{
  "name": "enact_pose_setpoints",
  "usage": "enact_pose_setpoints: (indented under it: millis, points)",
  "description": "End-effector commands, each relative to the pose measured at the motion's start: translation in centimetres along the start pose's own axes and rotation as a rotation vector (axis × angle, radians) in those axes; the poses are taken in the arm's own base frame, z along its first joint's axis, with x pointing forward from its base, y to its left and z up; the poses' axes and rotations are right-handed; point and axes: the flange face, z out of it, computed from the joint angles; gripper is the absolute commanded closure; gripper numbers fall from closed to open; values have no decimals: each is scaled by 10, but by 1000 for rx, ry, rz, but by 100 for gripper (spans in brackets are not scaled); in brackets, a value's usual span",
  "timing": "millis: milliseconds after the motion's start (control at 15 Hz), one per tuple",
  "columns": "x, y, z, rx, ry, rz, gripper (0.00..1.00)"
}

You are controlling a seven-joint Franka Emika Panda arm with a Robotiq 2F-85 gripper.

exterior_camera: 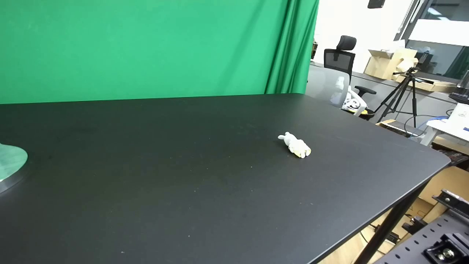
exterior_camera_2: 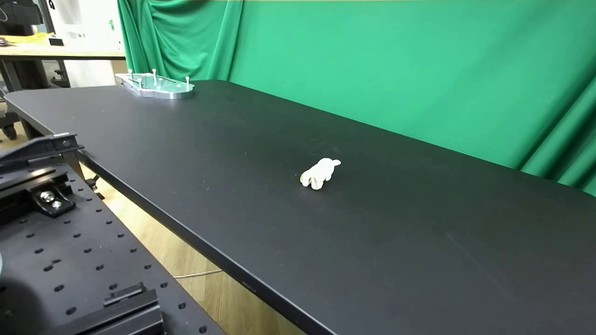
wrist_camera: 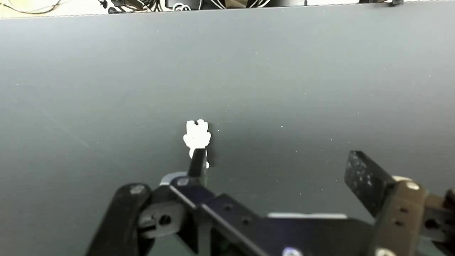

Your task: Move the plush toy forward

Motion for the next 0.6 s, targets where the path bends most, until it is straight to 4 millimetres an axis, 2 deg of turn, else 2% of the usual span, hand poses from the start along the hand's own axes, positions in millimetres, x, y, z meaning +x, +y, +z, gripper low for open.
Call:
enact_pose_setpoints:
  millis: [0, 267, 533]
  points:
    - [0, 0, -1, 0, -1, 0, 0]
    - [2, 6, 2, -29, 42, 2, 0]
    - [18, 36, 13, -104, 118, 7, 0]
